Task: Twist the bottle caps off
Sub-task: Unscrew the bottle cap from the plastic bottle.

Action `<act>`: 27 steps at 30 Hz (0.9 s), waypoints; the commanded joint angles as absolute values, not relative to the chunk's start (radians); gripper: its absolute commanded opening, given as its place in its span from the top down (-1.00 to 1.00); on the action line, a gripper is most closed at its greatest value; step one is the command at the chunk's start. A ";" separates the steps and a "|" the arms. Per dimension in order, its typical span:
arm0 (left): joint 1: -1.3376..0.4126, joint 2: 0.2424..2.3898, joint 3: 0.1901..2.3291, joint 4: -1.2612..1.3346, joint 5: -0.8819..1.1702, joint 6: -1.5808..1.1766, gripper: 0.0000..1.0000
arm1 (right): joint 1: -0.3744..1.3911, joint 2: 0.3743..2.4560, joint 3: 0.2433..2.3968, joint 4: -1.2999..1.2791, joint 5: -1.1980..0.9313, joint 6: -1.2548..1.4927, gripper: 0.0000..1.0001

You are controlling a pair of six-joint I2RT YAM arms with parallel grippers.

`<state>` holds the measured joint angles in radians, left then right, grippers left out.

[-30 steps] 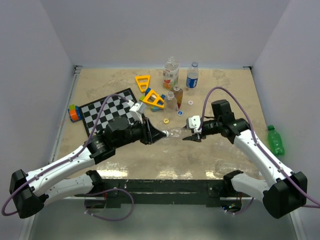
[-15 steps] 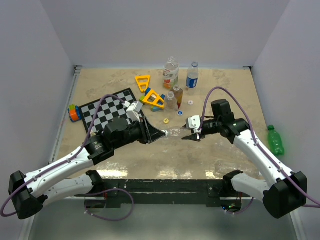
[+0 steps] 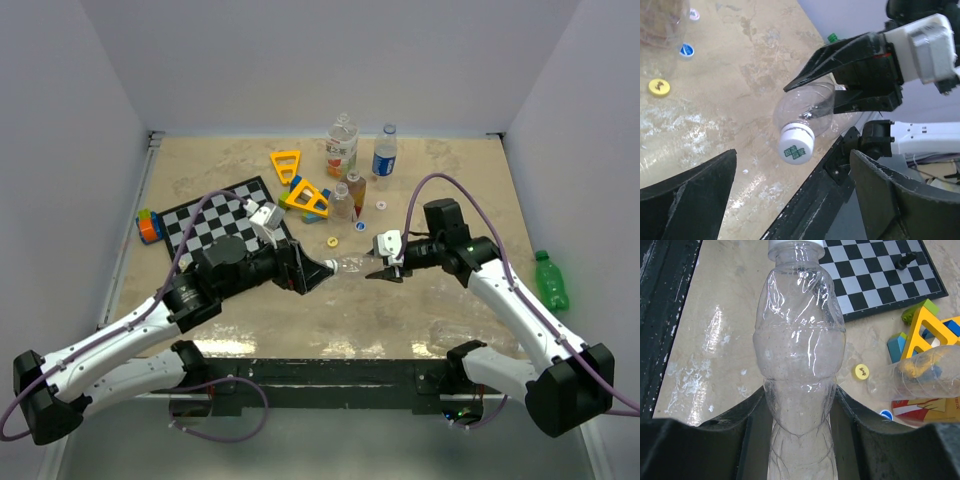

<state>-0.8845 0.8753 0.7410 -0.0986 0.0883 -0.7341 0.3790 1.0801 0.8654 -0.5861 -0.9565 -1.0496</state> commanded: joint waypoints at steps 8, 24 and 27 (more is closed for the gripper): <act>-0.884 0.749 0.729 -0.132 0.156 -0.149 -1.00 | 0.377 1.077 0.879 -0.598 -0.960 -1.054 0.74; -0.884 0.755 0.640 0.046 0.314 0.337 -0.99 | 0.377 1.077 0.879 -0.597 -0.959 -1.055 0.74; -0.884 0.770 0.632 0.060 0.313 0.347 -0.99 | 0.377 1.075 0.877 -0.600 -0.959 -1.057 0.74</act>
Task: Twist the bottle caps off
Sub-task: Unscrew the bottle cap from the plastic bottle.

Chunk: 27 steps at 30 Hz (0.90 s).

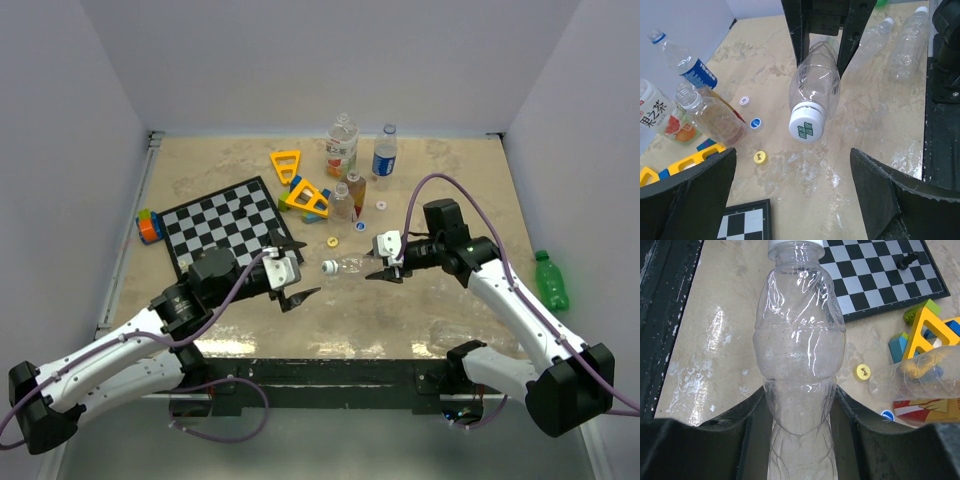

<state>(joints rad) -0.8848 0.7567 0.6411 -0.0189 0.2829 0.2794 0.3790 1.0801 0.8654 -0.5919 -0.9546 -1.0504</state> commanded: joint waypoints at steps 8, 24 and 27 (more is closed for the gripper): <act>-0.884 0.770 0.618 0.084 0.308 0.351 -1.00 | 0.377 1.078 0.877 -0.600 -0.957 -1.058 0.74; -0.884 0.848 0.630 0.143 0.397 0.370 -0.91 | 0.377 1.077 0.877 -0.600 -0.959 -1.060 0.74; -0.884 0.867 0.633 0.166 0.416 0.353 -0.77 | 0.377 1.078 0.877 -0.600 -0.959 -1.060 0.74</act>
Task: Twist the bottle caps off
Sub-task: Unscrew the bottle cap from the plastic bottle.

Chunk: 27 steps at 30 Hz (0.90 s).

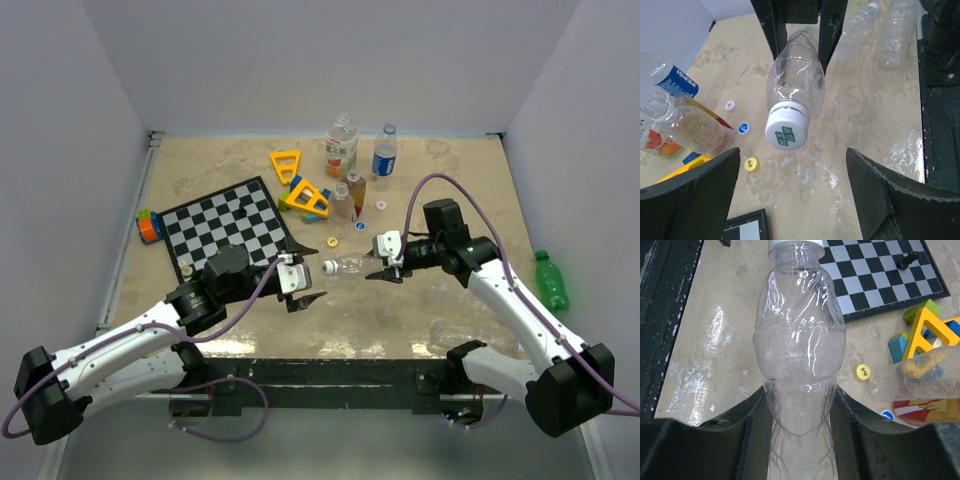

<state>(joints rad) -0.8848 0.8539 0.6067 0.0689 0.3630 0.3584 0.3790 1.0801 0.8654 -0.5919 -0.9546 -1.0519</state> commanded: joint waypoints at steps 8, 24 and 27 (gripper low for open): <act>-0.885 0.923 0.663 0.181 0.402 0.322 -0.37 | 0.377 1.080 0.876 -0.600 -0.959 -1.060 0.74; -0.884 0.905 0.657 0.222 0.406 0.296 0.02 | 0.377 1.081 0.876 -0.600 -0.959 -1.060 0.74; -0.884 0.908 0.660 0.219 0.410 0.298 0.14 | 0.377 1.081 0.876 -0.601 -0.959 -1.060 0.74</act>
<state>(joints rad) -0.8848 0.9207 0.6209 0.1673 0.3836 0.3000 0.3790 1.0801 0.8654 -0.5953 -0.9546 -1.0519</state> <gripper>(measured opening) 0.454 0.461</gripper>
